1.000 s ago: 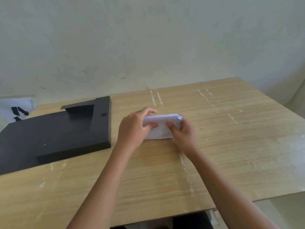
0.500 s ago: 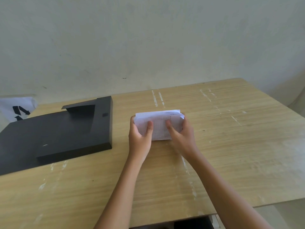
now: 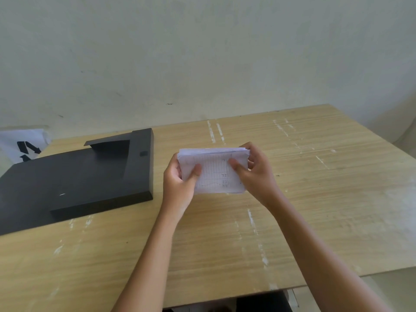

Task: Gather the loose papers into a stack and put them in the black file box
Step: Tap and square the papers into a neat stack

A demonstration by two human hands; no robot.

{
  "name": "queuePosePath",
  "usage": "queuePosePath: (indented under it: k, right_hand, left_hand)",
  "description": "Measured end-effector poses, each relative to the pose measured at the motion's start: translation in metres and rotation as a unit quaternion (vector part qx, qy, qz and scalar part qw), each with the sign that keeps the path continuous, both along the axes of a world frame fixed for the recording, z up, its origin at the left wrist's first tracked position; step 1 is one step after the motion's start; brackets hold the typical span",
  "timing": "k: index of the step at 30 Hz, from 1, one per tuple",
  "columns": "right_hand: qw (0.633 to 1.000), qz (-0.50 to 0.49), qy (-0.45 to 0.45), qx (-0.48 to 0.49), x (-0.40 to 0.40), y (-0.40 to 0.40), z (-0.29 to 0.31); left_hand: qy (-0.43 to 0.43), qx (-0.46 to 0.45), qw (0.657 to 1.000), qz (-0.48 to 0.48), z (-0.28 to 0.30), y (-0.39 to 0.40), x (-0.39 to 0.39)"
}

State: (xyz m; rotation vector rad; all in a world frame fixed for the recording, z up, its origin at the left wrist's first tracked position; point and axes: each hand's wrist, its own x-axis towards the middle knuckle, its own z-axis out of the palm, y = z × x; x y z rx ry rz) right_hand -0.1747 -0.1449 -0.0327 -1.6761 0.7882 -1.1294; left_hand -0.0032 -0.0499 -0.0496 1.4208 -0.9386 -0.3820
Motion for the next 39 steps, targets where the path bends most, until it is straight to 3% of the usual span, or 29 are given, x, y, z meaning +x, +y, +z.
queuePosePath:
  k: [14, 21, 24, 29, 33, 39]
  right_hand:
    - [0.992, -0.111, -0.003, -0.063, 0.015, 0.008, -0.041]
    - [0.996, -0.083, 0.008, 0.033, 0.014, 0.011, -0.047]
    - [0.994, -0.106, 0.005, 0.009, 0.015, 0.009, -0.046]
    - [0.988, -0.145, -0.036, -0.033, 0.016, 0.008, -0.048]
    - [0.989, -0.137, -0.044, -0.044, 0.018, 0.006, -0.054]
    - [0.995, -0.094, 0.017, -0.022, 0.017, -0.001, -0.065]
  left_hand:
    - [-0.025, 0.023, 0.998, 0.058, -0.026, 0.000, -0.018]
    - [-0.036, -0.010, 0.995, 0.092, -0.027, 0.004, -0.023]
    - [-0.012, -0.016, 0.996, 0.082, -0.029, 0.005, -0.020]
    - [-0.089, 0.038, 0.994, 0.050, -0.034, 0.003, -0.018]
    - [-0.098, 0.036, 0.990, 0.091, -0.034, 0.001, -0.019]
    - [-0.086, 0.119, 0.979, 0.140, -0.039, -0.004, -0.014]
